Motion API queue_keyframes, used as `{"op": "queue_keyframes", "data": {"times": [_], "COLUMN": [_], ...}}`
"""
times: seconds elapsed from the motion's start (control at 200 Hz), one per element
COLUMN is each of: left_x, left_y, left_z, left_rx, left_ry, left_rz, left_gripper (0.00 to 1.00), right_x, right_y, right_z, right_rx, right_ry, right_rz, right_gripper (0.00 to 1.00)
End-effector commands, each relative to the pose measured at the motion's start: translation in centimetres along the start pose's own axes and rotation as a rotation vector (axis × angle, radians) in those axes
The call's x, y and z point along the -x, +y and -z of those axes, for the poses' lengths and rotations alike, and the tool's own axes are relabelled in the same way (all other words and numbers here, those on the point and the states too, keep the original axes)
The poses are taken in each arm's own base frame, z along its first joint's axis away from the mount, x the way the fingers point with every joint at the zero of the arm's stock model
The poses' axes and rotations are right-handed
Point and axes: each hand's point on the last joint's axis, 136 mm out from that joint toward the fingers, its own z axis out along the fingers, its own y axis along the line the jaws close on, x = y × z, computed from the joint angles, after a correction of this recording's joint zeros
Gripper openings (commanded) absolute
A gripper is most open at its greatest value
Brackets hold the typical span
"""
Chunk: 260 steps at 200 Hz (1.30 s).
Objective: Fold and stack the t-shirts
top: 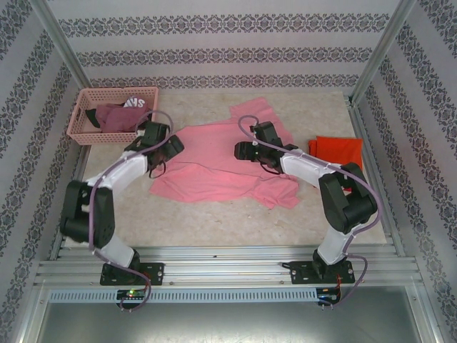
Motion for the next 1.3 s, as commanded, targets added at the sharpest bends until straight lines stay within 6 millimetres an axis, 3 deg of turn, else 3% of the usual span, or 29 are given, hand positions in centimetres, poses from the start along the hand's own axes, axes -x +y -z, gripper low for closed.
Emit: {"op": "queue_keyframes", "data": {"times": [0.0,0.29,0.729,0.904,1.089,1.179,1.294], "left_x": [1.2,1.7,3.7,5.2,6.0,6.1,7.3], "left_y": [-2.0,-3.0,-5.8,-7.4,-9.9,-11.6,-13.2], "left_z": [-2.8,-11.0,-18.6,-19.9,-20.7,-19.5,-16.6], "left_rx": [-0.022,0.029,0.068,0.031,-0.118,-0.185,-0.206], "left_ry": [0.021,0.129,0.248,0.235,0.218,0.225,0.192], "left_rz": [-0.067,-0.097,-0.205,-0.202,-0.179,-0.194,-0.233], "left_gripper": [0.92,0.9,0.92,1.0,1.0,1.0,1.0], "right_x": [0.6,-1.5,-2.0,-2.1,-2.2,-2.2,-2.6], "right_y": [0.3,-3.5,-5.7,-5.9,-5.8,-5.8,-6.4], "right_z": [0.9,1.7,3.2,3.0,3.4,4.0,4.6], "right_rx": [0.031,-0.03,-0.052,-0.052,-0.052,-0.057,-0.082], "right_ry": [-0.041,-0.03,-0.038,-0.03,-0.028,-0.036,-0.034], "right_rz": [-0.031,-0.121,-0.167,-0.173,-0.167,-0.16,-0.162], "right_gripper": [0.69,0.69,0.68,0.68,0.69,0.68,0.68]}}
